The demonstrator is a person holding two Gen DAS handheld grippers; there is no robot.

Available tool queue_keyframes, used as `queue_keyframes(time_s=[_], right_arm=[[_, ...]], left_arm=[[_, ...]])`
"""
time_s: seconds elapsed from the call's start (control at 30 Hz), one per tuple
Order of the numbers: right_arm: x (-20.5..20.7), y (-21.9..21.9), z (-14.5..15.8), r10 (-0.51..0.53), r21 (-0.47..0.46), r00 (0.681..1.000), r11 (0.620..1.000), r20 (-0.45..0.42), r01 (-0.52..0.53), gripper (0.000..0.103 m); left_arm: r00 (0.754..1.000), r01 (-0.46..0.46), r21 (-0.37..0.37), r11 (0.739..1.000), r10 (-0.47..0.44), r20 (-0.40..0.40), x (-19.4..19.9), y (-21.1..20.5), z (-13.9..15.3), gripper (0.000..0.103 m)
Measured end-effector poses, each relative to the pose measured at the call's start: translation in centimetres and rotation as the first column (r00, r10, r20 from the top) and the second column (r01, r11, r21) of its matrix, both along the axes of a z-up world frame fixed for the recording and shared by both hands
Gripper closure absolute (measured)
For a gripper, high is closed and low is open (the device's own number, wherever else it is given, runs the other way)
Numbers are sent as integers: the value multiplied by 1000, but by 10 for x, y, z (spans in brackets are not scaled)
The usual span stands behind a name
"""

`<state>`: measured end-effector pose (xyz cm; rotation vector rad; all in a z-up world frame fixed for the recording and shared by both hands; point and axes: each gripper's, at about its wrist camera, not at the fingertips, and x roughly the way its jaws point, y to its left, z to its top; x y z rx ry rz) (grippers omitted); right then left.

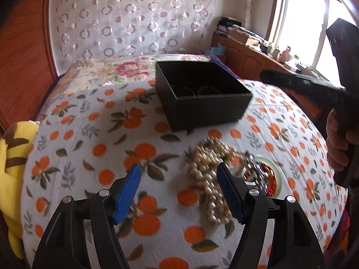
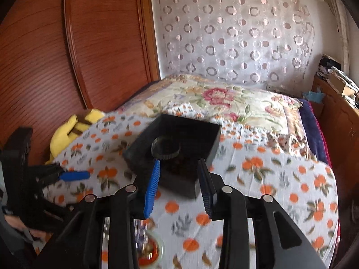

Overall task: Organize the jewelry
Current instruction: 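Drop the bangle into the black box with the left tool while the right drops the beads in, then grasp the pearl necklace strands with both tools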

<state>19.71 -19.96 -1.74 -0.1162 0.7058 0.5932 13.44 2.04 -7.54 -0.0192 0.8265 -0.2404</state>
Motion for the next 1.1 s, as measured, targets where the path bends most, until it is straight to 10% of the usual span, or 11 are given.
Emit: queue_keyframes(time_s=[0.67,1.1], right_arm=[[-64,-10,-43,27,-1,997,1000,-69,-27,66],[-85,16,-41,106,5,992,994,-75,-106,66]], left_arm=[[996,62,-91,994,-67,-61,-2,-10,-10,98],[994,-45,-93,995,55,100,-26,20,43,98]])
